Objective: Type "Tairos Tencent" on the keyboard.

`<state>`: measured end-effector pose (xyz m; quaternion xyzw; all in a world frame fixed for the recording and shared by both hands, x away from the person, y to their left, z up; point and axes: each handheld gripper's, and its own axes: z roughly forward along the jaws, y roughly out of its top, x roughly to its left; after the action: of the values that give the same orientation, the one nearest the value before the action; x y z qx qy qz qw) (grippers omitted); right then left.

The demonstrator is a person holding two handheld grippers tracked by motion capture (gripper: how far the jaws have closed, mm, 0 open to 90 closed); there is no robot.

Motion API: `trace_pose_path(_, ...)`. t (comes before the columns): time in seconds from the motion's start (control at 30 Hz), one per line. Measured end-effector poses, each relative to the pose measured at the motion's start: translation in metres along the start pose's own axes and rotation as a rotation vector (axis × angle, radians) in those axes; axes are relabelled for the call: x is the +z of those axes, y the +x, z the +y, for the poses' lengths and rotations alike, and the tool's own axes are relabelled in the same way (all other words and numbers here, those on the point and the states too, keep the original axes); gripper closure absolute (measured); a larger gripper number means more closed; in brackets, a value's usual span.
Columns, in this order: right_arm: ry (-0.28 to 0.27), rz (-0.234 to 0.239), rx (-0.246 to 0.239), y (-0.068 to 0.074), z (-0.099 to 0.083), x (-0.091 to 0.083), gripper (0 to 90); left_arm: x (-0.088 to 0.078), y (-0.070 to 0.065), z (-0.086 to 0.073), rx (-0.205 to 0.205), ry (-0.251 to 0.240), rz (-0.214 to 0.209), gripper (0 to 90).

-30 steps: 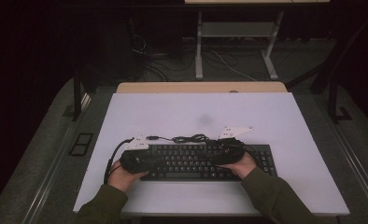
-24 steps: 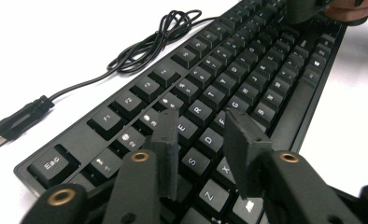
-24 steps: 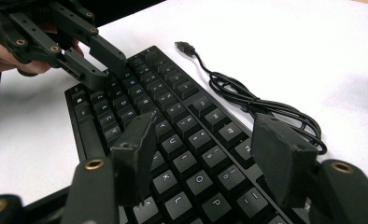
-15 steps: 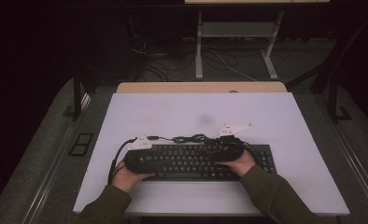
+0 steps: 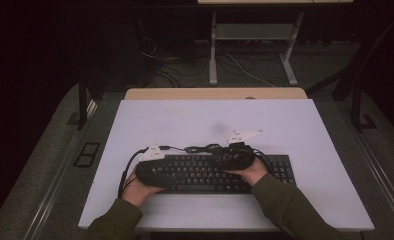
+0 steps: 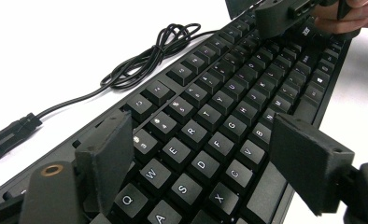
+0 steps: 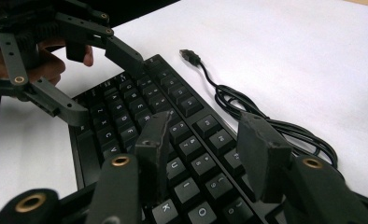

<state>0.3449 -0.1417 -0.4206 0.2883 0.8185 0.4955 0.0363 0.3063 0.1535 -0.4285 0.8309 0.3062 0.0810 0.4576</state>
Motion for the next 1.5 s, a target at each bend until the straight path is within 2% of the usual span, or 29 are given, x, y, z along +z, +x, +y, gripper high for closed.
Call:
trace_pose_path(0.17, 0.005, 0.007, -0.013, 0.002, 0.0, 0.002, 64.9, 0.0, -0.001, 0.0, 0.014, -0.009, -0.002, 20.8)
trace_pose_path(0.2, 0.016, 0.006, -0.012, 0.002, -0.001, 0.002, 69.4, 0.001, -0.001, 0.0, 0.015, -0.01, -0.001, 20.1)
trace_pose_path(0.27, 0.018, 0.004, -0.01, 0.002, -0.001, 0.003, 71.1, 0.001, -0.001, 0.0, 0.012, -0.01, -0.001, 19.9)
trace_pose_path(0.37, 0.05, 0.008, -0.01, 0.002, -0.003, 0.006, 79.0, 0.001, -0.002, -0.001, 0.014, -0.012, 0.0, 19.4)
trace_pose_path(0.4, 0.05, 0.008, -0.01, 0.002, -0.003, 0.006, 79.0, 0.001, -0.002, -0.001, 0.013, -0.015, 0.001, 19.4)
trace_pose_path(0.43, 0.063, 0.012, -0.014, 0.002, -0.004, 0.008, 83.2, 0.001, -0.001, -0.001, 0.015, -0.015, 0.0, 19.1)
trace_pose_path(0.57, 0.079, 0.03, -0.026, 0.003, -0.004, 0.01, 89.0, 0.002, -0.001, -0.001, 0.012, -0.02, 0.002, 18.3)
trace_pose_path(0.6, 0.1, 0.039, -0.037, 0.005, -0.005, 0.012, 89.2, 0.003, -0.001, -0.002, 0.011, -0.023, 0.001, 17.7)
trace_pose_path(0.83, 0.154, 0.033, -0.063, 0.007, -0.007, 0.018, 89.3, 0.005, -0.003, -0.002, 0.013, -0.021, 0.0, 16.8)
trace_pose_path(1.5, 0.198, 0.03, -0.064, 0.003, -0.011, 0.021, 89.3, 0.005, -0.002, -0.003, 0.014, -0.019, 0.002, 16.7)
